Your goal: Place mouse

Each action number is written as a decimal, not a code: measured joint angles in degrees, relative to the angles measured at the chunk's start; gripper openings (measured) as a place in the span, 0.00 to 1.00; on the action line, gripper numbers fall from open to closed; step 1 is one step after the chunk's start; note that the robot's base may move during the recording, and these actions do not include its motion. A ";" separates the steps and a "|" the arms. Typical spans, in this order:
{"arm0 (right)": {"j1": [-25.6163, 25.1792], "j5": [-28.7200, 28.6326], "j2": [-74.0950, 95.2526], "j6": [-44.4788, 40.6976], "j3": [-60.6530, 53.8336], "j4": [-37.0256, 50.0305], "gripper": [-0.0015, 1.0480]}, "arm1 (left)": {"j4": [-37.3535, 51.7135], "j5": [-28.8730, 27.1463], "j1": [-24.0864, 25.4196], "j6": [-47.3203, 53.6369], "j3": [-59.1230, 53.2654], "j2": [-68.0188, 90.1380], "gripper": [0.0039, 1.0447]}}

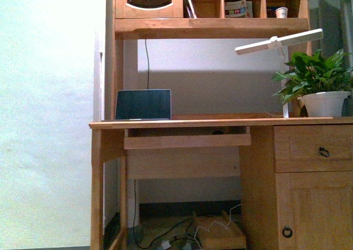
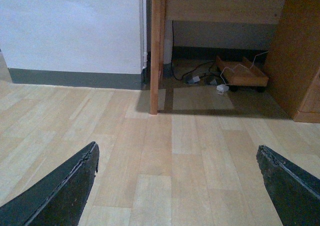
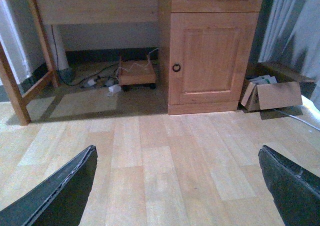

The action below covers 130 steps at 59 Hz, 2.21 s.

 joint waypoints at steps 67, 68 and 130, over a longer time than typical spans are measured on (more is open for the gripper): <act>0.00 0.02 0.00 -0.02 0.00 0.00 0.93 | 0.00 0.02 0.00 0.00 0.00 0.00 0.93; 0.00 0.00 0.00 -0.02 0.00 0.00 0.93 | 0.00 0.02 0.00 0.00 0.00 0.00 0.93; 0.00 -0.04 0.00 0.00 0.00 0.00 0.93 | 0.00 0.00 0.00 0.00 0.00 -0.02 0.93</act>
